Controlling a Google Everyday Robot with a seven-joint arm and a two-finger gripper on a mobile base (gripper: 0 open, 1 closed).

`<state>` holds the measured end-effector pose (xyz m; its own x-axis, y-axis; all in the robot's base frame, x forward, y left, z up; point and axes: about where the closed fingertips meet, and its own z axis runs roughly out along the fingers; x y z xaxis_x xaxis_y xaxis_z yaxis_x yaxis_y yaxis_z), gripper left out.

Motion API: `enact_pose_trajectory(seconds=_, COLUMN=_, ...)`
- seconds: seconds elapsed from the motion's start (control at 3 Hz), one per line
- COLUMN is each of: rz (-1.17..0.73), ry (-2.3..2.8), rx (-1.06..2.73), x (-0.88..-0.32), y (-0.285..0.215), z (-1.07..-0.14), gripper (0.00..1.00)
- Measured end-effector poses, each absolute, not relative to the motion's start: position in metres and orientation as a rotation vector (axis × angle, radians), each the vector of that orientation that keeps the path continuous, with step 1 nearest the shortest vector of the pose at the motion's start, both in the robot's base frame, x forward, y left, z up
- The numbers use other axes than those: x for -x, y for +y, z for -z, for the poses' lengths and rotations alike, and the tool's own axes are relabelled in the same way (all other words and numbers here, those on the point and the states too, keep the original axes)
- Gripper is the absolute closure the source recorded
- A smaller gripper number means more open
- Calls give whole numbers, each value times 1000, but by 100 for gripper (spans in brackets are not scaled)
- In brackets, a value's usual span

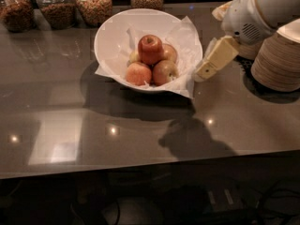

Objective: Pick apple from white bowl

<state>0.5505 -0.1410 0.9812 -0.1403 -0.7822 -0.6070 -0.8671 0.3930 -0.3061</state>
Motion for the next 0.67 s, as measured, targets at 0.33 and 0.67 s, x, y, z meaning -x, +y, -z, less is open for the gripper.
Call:
enact_pose_trajectory(seconds=0.33, rz=-232, ry=1864, rx=1355, x=-579, y=-116, z=-986, gripper=0)
enact_pose_trajectory(seconds=0.67, rz=-311, ry=1815, rx=1346, x=-600, y=-85, z=-985, gripper=0)
